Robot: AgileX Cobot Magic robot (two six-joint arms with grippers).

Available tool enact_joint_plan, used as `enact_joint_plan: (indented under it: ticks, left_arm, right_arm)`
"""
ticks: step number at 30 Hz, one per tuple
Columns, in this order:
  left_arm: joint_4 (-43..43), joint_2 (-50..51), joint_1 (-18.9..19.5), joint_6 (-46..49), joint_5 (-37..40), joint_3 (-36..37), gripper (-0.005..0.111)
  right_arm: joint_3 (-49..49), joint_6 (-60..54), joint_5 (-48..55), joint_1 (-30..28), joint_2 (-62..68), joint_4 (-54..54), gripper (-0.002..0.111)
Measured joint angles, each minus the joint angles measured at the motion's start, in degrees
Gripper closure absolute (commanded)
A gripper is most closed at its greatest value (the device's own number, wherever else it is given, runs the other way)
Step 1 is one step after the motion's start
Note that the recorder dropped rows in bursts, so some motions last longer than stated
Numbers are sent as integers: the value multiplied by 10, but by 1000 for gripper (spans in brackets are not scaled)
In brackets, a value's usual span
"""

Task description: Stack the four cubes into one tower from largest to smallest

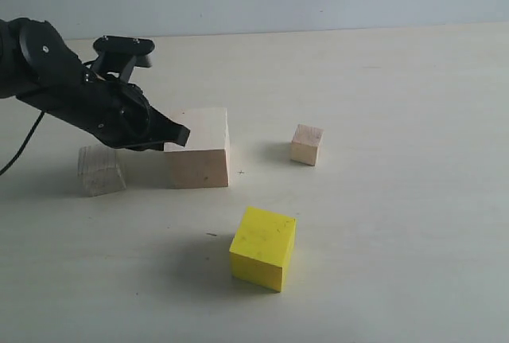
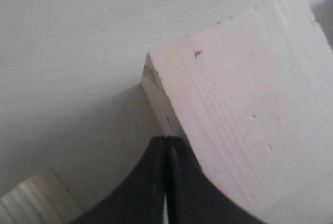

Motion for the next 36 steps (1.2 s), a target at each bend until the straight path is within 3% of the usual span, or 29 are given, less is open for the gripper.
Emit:
enact_joint_plan:
  ticks: [9, 21, 31, 36]
  left_arm:
    - [5, -110, 0, 0, -18, 1, 107]
    - [7, -340, 0, -22, -4, 5, 107]
    - [3, -525, 0, -35, -33, 106, 107]
    - [3, -615, 0, -40, -73, 149, 107]
  right_arm:
    - [0, 0, 0, 0, 0, 0, 108]
    - [0, 0, 0, 0, 0, 0, 108]
    - [0, 0, -7, 0, 0, -1, 108]
    - [0, 0, -136, 0, 0, 9, 108]
